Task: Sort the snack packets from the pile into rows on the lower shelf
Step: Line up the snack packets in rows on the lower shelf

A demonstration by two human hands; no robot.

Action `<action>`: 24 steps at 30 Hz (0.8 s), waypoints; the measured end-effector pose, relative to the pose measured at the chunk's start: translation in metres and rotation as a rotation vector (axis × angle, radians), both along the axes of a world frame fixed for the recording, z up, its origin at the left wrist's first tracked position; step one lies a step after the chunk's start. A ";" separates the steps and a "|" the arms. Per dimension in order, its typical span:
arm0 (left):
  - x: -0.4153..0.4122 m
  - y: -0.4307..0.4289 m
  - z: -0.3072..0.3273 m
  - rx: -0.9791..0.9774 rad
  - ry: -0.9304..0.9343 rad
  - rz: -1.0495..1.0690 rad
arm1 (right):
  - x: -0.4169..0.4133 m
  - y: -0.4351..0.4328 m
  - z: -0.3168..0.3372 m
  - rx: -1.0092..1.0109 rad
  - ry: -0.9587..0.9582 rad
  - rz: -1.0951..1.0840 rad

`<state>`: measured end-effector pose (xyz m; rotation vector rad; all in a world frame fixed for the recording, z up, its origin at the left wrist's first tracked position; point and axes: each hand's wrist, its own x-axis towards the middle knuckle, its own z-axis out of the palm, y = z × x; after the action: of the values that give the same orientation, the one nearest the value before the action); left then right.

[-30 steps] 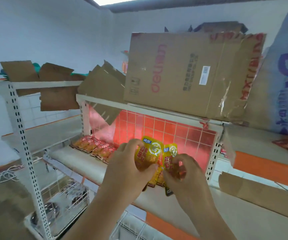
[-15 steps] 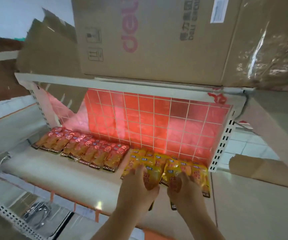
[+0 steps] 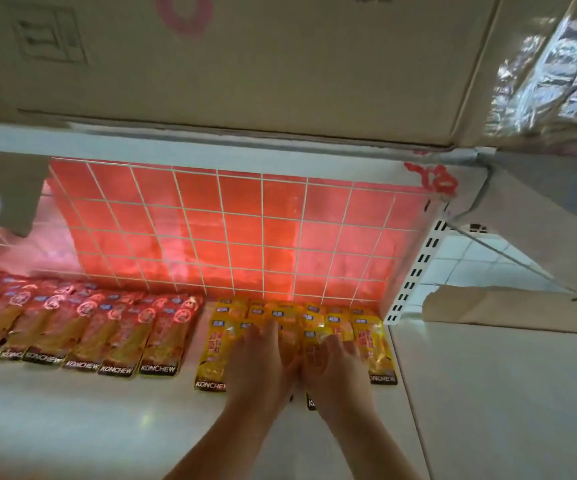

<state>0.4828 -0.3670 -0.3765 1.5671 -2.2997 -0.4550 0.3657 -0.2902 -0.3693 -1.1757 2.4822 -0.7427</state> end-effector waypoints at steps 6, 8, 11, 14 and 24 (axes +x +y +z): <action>0.027 -0.008 -0.018 -0.111 0.065 -0.248 | 0.012 -0.009 -0.009 -0.032 0.045 -0.057; 0.038 -0.008 -0.024 -0.222 0.067 -0.329 | 0.015 -0.012 -0.012 -0.037 0.059 -0.076; 0.050 -0.005 -0.036 -0.368 0.029 -0.423 | 0.018 -0.015 -0.014 -0.062 0.094 -0.093; 0.056 -0.007 -0.045 -0.393 -0.028 -0.460 | 0.021 -0.019 -0.018 -0.055 0.128 -0.082; 0.045 -0.011 -0.045 -0.370 -0.027 -0.409 | 0.022 -0.018 -0.025 -0.096 0.224 -0.100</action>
<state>0.5276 -0.3776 -0.4219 0.9388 -2.5463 -0.0864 0.3878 -0.3082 -0.3945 -1.2364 2.7342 -0.8050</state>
